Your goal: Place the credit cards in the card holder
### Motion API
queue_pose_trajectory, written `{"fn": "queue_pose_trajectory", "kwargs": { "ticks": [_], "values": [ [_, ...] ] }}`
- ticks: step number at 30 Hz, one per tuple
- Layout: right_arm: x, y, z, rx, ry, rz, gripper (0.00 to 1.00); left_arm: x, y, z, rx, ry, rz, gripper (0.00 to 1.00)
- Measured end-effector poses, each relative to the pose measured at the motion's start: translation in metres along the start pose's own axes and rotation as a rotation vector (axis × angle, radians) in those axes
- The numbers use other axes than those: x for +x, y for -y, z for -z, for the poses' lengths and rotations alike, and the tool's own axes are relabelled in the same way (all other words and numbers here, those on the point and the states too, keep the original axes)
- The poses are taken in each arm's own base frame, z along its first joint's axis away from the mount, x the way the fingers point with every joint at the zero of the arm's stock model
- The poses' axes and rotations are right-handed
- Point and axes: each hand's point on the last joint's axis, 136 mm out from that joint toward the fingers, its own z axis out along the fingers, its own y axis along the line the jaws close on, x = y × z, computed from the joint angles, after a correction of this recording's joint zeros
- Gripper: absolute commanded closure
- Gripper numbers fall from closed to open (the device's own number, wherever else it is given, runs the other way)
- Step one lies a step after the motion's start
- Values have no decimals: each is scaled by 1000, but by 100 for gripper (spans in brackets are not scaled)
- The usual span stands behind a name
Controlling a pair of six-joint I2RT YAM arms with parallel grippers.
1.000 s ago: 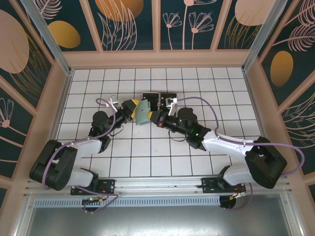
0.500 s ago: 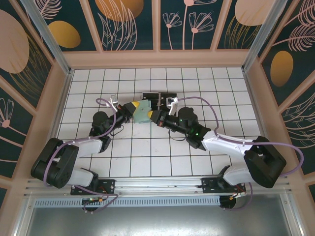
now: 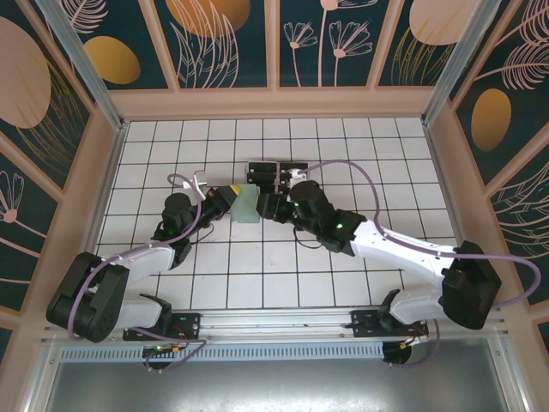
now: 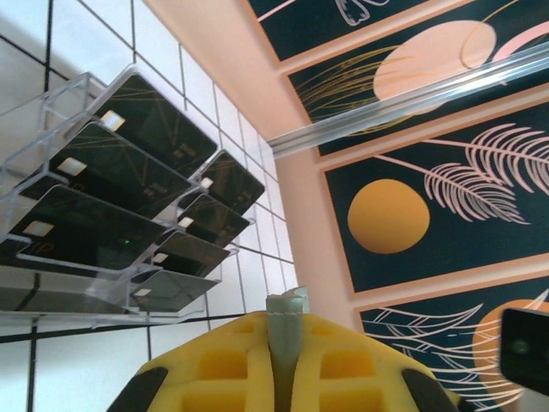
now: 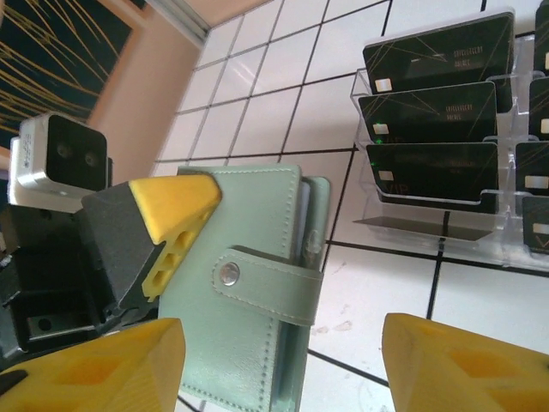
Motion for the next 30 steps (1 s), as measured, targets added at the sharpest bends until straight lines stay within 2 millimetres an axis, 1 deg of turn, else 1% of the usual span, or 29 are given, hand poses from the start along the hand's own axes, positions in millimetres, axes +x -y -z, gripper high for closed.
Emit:
{"fn": "queue_pose_trajectory", "kwargs": {
  "ticks": [6, 9, 17, 21, 23, 25, 26, 30],
  "values": [
    [16, -3, -25, 97, -46, 133, 36, 3, -8, 0, -31, -9, 0, 100],
    [21, -2, -32, 118, -62, 172, 36, 3, -10, 0, -39, -12, -1, 100],
    [18, -7, -45, 142, -58, 217, 35, 6, -11, 0, -46, -19, -4, 100],
    [25, -2, -53, 165, -72, 239, 36, 6, -11, 0, -45, -20, -4, 100],
    [28, 1, -57, 176, -80, 244, 37, 6, -11, 0, -46, -19, -4, 100],
    [28, 4, -59, 190, -75, 247, 43, 6, -12, 1, -54, -20, -1, 100],
    [28, 5, -60, 194, -73, 251, 49, 6, -13, 1, -57, -22, 0, 100],
    [31, -1, -60, 191, -67, 263, 79, 8, -13, 1, -60, -27, 2, 100]
  ]
}}
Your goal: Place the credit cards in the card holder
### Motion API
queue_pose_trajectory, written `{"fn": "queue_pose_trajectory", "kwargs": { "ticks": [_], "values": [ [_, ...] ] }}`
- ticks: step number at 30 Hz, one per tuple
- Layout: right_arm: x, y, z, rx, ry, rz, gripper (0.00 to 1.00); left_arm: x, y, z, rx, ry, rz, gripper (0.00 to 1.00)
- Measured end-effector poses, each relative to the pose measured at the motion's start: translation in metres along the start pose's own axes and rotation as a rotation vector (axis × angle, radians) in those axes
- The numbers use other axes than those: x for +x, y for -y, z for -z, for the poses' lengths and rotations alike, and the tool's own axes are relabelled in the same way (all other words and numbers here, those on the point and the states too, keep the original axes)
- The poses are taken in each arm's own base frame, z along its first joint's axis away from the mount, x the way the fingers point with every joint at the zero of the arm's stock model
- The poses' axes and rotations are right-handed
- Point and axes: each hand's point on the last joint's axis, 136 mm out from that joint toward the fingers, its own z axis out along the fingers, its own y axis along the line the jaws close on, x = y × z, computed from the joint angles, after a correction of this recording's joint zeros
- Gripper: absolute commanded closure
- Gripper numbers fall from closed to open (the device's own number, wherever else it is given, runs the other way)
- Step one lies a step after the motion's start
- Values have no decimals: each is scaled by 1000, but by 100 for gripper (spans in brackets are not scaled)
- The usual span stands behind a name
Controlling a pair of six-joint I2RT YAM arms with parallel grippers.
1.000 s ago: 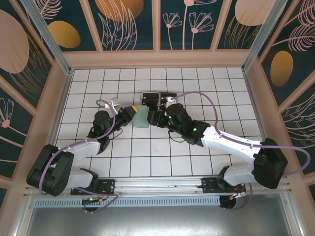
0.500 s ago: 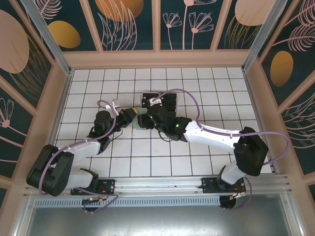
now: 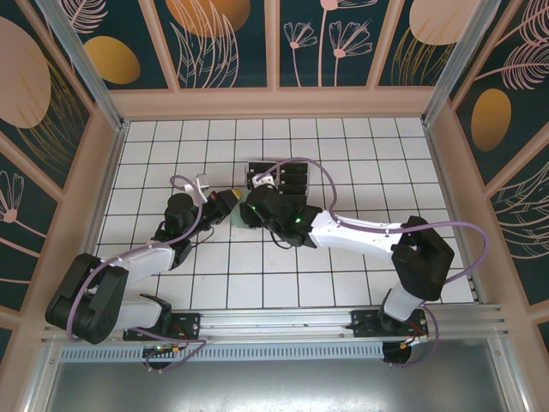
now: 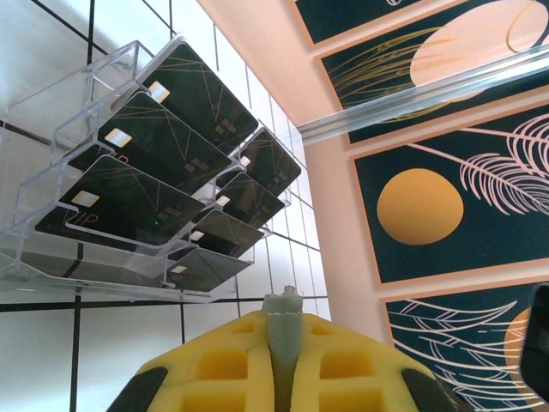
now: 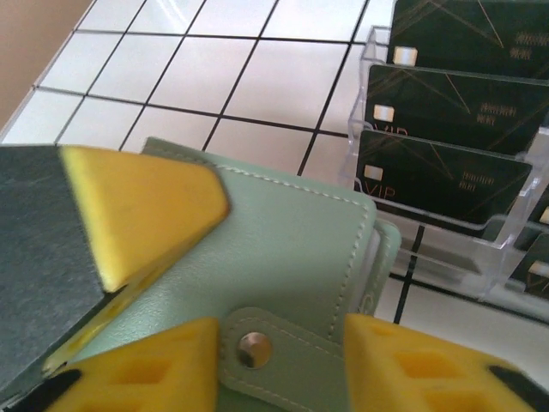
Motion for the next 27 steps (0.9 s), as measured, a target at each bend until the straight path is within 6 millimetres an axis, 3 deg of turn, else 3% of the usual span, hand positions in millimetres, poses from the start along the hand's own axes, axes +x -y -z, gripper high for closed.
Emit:
{"fn": "queue_pose_trajectory", "kwargs": {
  "ticks": [2, 4, 12, 19, 27],
  "values": [
    [-1, -2, 1, -2, 5, 2, 93, 1, 0, 0, 1, -2, -1, 100],
    [-2, -5, 1, -8, 10, -4, 100, 1, 0, 0, 1, -2, -1, 100],
    [0, 0, 9, -16, 26, -29, 100, 3, 1, 0, 2, -11, -1, 100],
    [19, 47, 18, 76, 0, -83, 100, 3, 3, 0, 6, -7, -3, 100],
    [24, 55, 31, 14, 10, -166, 100, 3, 4, 0, 11, -8, -4, 100]
  ]
}}
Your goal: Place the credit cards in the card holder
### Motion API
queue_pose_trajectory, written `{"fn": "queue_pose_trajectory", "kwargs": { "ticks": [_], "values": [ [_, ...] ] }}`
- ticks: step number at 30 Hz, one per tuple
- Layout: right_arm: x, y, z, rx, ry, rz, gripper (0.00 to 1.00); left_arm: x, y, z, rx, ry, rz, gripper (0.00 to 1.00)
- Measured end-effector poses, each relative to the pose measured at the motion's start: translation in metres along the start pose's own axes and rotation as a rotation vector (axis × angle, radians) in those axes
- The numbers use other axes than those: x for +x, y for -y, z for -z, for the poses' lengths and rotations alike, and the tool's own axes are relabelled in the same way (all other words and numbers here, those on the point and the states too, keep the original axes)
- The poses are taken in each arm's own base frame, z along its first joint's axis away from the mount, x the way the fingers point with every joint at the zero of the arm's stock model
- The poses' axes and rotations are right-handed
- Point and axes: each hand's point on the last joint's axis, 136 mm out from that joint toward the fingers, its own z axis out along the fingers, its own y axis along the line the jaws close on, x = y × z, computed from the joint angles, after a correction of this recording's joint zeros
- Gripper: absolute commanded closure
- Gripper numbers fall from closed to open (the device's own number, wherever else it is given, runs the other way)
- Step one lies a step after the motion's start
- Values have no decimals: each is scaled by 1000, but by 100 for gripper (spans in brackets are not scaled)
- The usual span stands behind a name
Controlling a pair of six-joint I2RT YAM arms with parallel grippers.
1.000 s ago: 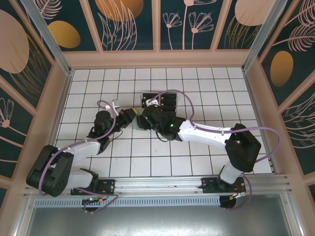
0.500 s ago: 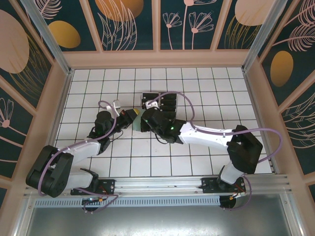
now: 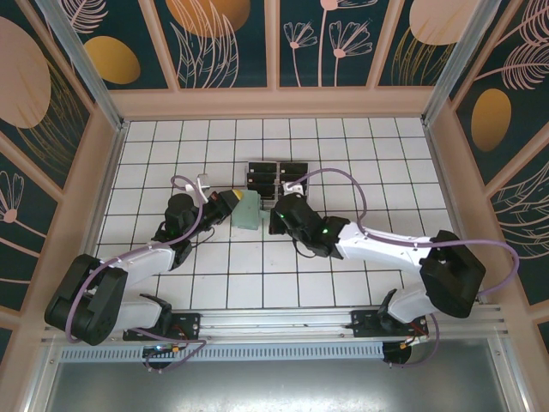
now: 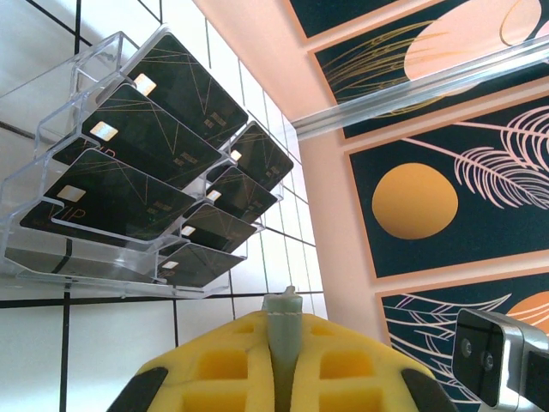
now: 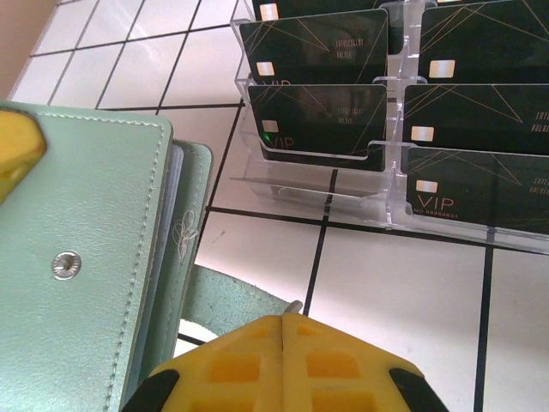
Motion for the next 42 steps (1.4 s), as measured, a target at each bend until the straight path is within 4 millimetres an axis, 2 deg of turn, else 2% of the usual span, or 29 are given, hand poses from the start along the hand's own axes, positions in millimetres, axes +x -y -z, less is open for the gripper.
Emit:
{"fn": "queue_pose_trajectory", "kwargs": {
  "ticks": [1, 5, 7, 14, 19, 22, 29, 32, 34, 39, 42],
  "values": [
    [0, 1, 1, -11, 2, -15, 100, 0, 0, 0, 0, 0, 0, 100],
    [2, 5, 4, -41, 5, -60, 70, 2, -3, 1, -5, -2, 2, 100],
    [7, 7, 4, -46, -5, -78, 60, 3, -4, 1, -8, -3, 4, 100],
    [11, 4, 3, -79, -18, -120, 49, 3, -4, 1, -9, -4, 4, 100],
    [8, 1, 3, -92, -11, -126, 49, 3, -4, 1, -8, -4, 4, 100],
    [9, 1, 1, -90, -13, -126, 52, 3, -4, 1, -8, -4, 4, 100],
    [12, 6, -7, -81, -27, -141, 77, 3, -4, 1, -8, -4, 4, 100],
    [8, 7, -8, -86, -20, -151, 83, 3, -4, 1, -8, -4, 4, 100],
    [6, 7, -8, -93, -18, -159, 83, 3, -4, 1, -8, -4, 4, 100],
    [1, 2, -8, -131, -17, -179, 69, 3, -4, 1, -7, -4, 3, 100],
    [-2, -1, -8, -154, -15, -185, 67, 2, -2, 1, 0, -2, 1, 100]
  ]
}}
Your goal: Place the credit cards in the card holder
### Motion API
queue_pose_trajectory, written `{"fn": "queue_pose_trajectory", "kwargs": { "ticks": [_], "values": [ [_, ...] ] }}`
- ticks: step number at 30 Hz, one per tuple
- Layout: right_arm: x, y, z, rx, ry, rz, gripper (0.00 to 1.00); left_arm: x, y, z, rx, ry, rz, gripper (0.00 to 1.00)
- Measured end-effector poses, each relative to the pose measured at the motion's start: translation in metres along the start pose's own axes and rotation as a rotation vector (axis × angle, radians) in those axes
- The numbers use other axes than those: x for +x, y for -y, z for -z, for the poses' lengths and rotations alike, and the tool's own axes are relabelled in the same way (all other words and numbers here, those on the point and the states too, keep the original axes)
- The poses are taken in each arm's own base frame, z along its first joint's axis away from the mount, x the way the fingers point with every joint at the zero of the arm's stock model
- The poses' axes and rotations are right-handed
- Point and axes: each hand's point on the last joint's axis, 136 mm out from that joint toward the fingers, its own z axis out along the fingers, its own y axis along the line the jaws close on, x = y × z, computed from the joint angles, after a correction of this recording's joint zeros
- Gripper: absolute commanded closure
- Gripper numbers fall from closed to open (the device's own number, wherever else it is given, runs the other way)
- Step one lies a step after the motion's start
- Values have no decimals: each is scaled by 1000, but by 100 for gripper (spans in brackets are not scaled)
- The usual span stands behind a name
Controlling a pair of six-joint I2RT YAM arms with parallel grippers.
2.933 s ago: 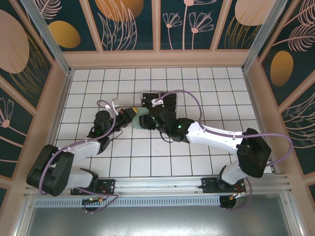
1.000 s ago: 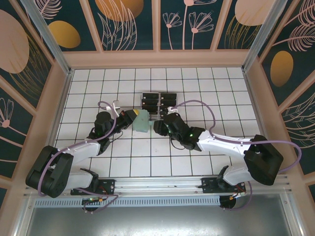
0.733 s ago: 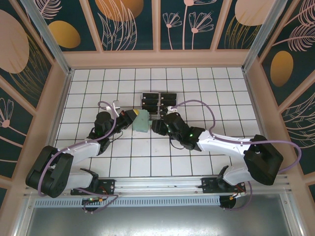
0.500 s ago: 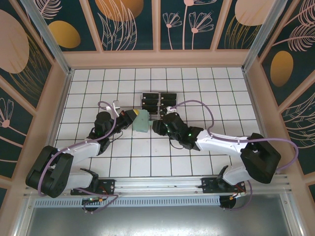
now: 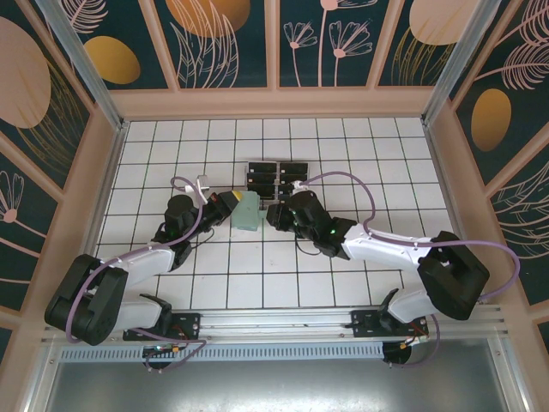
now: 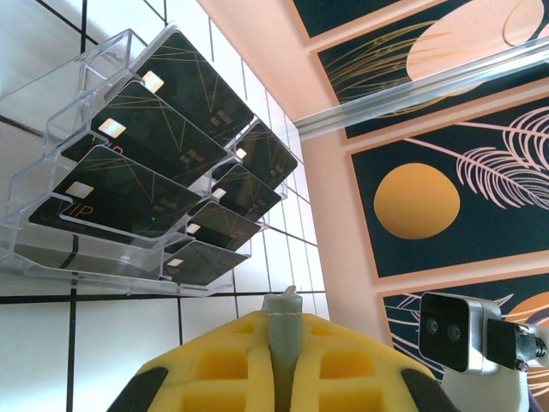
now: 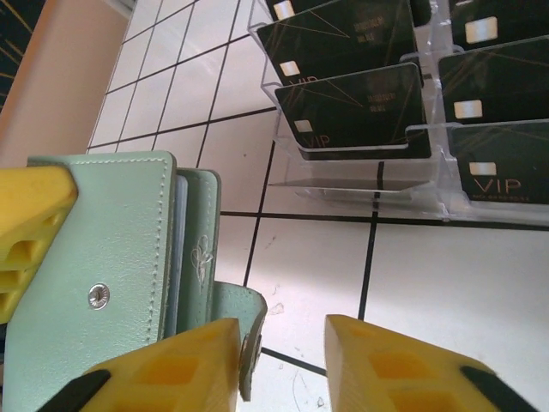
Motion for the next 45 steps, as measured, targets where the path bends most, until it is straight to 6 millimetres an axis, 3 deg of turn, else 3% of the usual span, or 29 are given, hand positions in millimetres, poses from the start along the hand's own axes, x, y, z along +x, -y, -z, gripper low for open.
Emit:
{"fn": "queue_pose_trajectory", "kwargs": {
  "ticks": [3, 10, 14, 19, 23, 28, 31, 38, 45],
  "values": [
    [1, -1, -2, -9, -6, -2, 70, 0, 1, 0, 4, -1, -1, 100],
    [4, 0, -5, -20, -27, -5, 100, 0, 2, 0, 9, -3, -3, 100],
    [5, -3, -5, -33, -33, -9, 100, 0, 2, 0, 8, -3, -4, 99],
    [10, 0, -1, -42, -37, -14, 100, 3, -4, -1, -7, -11, -31, 71],
    [29, 16, 0, -19, -67, -24, 100, 16, -29, 2, -62, -42, -42, 56],
    [60, 43, -1, 22, -117, -34, 100, 35, -68, 9, -164, -86, -44, 44],
    [67, 49, -3, 34, -131, -43, 100, 41, -80, 11, -202, -105, -47, 37],
    [70, 42, -3, 14, -134, -38, 100, 43, -83, 12, -239, -137, -93, 29],
    [59, 30, 4, -22, -107, -40, 100, 40, -68, 1, -251, -181, -180, 27]
  ]
}}
